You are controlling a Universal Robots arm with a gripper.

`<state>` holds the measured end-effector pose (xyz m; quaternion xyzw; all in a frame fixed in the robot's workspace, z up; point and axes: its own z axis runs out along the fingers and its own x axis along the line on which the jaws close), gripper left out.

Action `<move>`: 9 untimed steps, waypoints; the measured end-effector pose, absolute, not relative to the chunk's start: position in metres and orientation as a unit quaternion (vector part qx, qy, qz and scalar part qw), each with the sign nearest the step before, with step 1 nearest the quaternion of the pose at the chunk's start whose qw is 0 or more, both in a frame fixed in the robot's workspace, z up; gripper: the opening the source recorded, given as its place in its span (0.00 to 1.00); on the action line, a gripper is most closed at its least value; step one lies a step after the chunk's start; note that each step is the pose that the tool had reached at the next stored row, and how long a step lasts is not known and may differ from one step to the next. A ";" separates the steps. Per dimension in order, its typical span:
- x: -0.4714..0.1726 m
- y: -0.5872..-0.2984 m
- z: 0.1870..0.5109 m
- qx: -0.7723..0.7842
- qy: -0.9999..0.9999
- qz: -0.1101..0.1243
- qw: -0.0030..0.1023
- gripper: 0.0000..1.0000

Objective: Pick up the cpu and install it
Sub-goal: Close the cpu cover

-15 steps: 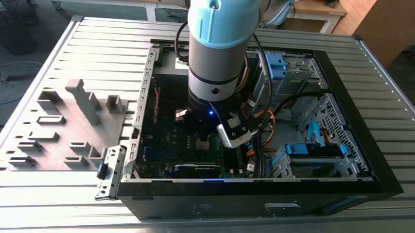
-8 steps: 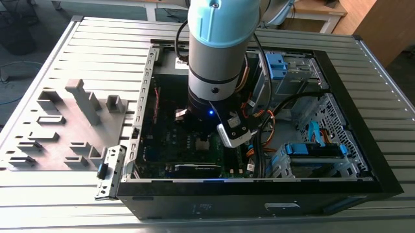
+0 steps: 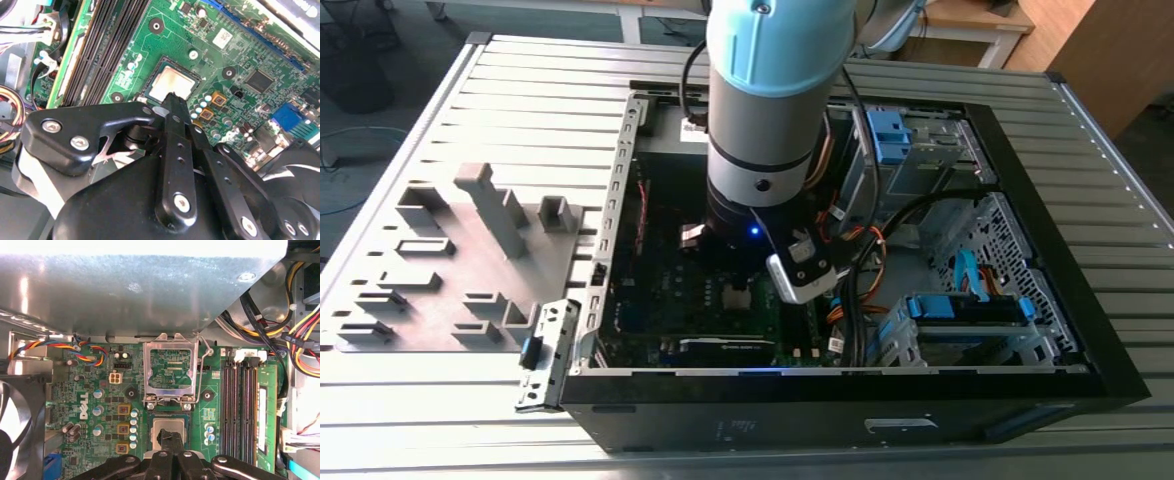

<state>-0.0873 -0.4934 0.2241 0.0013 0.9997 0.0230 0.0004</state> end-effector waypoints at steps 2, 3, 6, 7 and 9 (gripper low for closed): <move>-0.087 -0.493 0.227 0.001 1.000 0.024 0.001 0.11; -0.087 -0.493 0.229 0.001 1.000 0.024 0.000 0.11; -0.087 -0.493 0.233 0.001 1.000 0.025 0.000 0.11; -0.087 -0.493 0.233 0.001 1.000 0.026 0.001 0.11; -0.087 -0.493 0.233 0.001 1.000 0.026 0.001 0.11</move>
